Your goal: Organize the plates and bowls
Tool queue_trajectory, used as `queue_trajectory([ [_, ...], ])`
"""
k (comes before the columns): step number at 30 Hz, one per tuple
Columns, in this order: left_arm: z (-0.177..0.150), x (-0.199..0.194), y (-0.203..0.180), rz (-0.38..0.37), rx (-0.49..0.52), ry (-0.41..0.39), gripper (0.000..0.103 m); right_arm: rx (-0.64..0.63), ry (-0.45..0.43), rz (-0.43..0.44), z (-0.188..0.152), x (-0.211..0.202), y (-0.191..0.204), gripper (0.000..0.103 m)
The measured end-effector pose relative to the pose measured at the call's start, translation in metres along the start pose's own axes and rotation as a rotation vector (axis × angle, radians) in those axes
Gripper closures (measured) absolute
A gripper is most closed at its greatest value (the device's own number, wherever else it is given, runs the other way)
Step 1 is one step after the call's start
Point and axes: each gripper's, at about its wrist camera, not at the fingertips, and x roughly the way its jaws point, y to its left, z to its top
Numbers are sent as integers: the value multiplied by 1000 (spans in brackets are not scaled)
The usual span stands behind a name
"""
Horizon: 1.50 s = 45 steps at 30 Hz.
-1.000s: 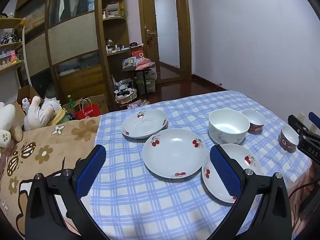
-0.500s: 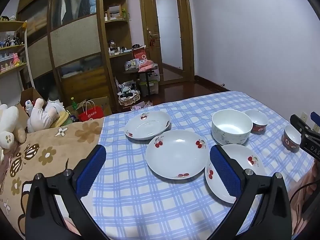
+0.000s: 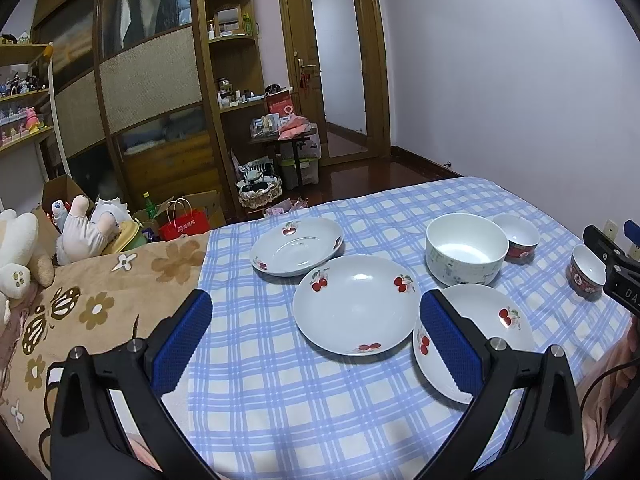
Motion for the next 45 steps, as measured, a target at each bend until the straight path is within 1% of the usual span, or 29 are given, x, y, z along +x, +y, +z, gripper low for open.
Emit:
queue_trajectory([
  [37, 2, 2, -3, 4, 7, 6, 1, 6, 9, 6, -1, 4, -1, 0],
  [38, 2, 2, -3, 3, 6, 5, 1, 6, 6, 13, -1, -2, 1, 0],
  [42, 2, 1, -3, 4, 7, 6, 1, 0, 4, 14, -11, -3, 9, 0],
  [45, 2, 1, -3, 4, 7, 6, 1, 0, 6, 12, -10, -2, 9, 0],
])
